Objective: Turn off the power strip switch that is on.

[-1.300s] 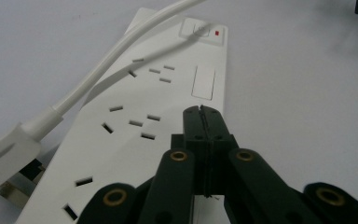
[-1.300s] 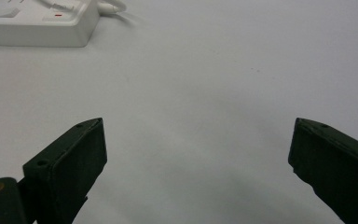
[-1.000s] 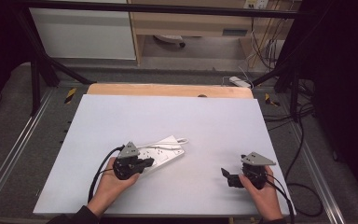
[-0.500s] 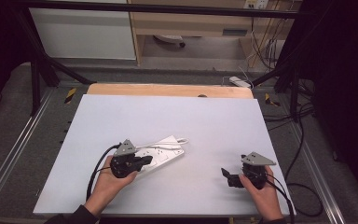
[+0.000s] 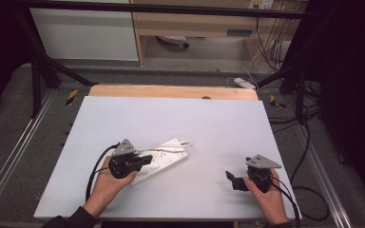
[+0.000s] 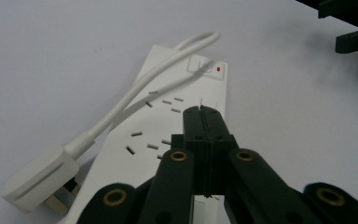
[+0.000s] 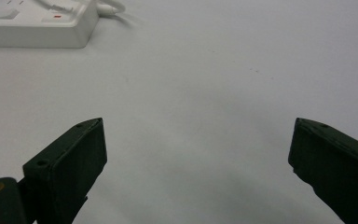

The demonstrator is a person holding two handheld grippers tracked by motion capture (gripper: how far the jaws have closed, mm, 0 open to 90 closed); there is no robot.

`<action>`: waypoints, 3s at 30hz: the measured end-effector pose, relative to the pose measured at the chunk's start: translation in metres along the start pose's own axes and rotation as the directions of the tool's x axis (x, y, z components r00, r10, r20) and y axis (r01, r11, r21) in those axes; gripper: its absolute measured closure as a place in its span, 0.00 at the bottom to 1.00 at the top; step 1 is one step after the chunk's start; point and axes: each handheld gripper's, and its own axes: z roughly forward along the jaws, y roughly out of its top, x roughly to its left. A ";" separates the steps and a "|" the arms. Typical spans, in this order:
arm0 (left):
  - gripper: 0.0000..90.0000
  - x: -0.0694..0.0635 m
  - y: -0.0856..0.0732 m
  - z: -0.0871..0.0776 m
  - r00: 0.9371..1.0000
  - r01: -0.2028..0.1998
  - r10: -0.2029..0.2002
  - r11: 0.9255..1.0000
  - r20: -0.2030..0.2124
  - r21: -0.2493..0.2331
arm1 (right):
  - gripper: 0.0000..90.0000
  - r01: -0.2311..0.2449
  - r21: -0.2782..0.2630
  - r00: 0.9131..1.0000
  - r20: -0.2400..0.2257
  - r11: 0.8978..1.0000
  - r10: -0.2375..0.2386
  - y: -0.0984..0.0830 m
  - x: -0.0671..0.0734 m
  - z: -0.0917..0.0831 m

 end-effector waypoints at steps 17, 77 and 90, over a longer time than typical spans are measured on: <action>0.74 0.009 0.003 -0.008 1.000 0.012 -0.012 1.000 -0.018 -0.019 | 0.05 0.004 0.000 1.000 0.000 1.000 -0.004 0.000 -0.001 0.000; 0.09 0.041 0.008 -0.090 0.980 0.088 -0.112 0.986 -0.167 -0.144 | 0.05 0.001 0.004 1.000 0.001 1.000 -0.001 0.000 0.000 0.001; 0.09 0.046 -0.001 -0.112 0.974 0.103 -0.131 0.983 -0.183 -0.151 | 0.05 0.001 0.005 1.000 0.001 1.000 -0.001 0.000 0.000 0.001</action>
